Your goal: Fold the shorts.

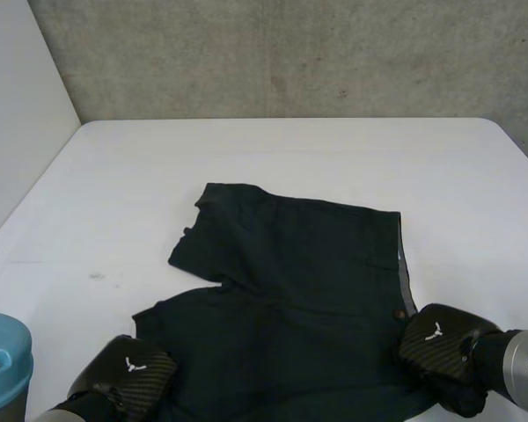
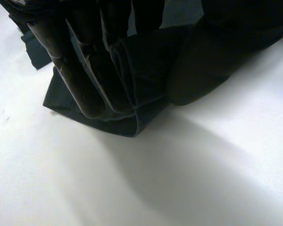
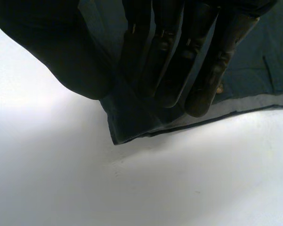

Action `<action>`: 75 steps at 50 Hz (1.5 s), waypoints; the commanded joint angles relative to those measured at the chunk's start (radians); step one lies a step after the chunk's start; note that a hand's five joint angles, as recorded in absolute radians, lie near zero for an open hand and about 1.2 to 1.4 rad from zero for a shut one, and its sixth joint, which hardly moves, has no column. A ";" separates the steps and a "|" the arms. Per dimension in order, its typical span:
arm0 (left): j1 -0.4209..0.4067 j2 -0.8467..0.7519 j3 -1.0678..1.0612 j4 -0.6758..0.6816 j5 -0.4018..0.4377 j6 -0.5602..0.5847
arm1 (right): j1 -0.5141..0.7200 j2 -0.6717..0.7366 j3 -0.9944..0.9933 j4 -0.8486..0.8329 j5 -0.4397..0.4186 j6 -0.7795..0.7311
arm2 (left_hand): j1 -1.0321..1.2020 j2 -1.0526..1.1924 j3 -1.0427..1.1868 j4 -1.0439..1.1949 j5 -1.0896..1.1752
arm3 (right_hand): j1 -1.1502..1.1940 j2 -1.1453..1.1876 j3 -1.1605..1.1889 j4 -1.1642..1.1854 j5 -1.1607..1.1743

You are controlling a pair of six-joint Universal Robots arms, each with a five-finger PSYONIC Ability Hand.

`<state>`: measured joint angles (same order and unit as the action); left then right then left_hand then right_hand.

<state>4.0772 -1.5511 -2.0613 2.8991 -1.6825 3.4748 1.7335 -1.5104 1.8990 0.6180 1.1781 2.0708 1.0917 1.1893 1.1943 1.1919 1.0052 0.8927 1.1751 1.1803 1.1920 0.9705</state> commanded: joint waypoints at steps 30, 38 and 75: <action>0.097 -1.093 1.375 0.433 -0.192 0.178 | 0.138 0.740 -0.794 -0.782 0.190 0.348 | 0.305 0.207 0.202 0.204 0.217 | 0.504 0.221 0.216 0.204 0.251; 0.072 -1.141 1.428 0.447 -0.134 0.181 | 0.149 0.837 -0.867 -0.880 0.231 0.350 | -0.917 -1.015 -1.020 -1.017 -1.005 | -0.718 -1.001 -1.006 -1.017 -0.971; 0.066 -0.383 0.297 0.726 0.001 -0.042 | 0.084 0.519 -0.319 -0.781 0.138 0.700 | -0.908 -1.005 -1.010 -1.008 -0.996 | -0.359 -0.641 -0.647 -0.658 -0.611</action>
<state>4.1448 -1.9344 -1.7156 3.5366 -1.6791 3.4442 1.8214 -1.0797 1.5891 -0.0670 1.3097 2.7808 0.1903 0.2016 0.2108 0.2041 0.0459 0.2365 0.2888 0.2910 0.2852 0.1233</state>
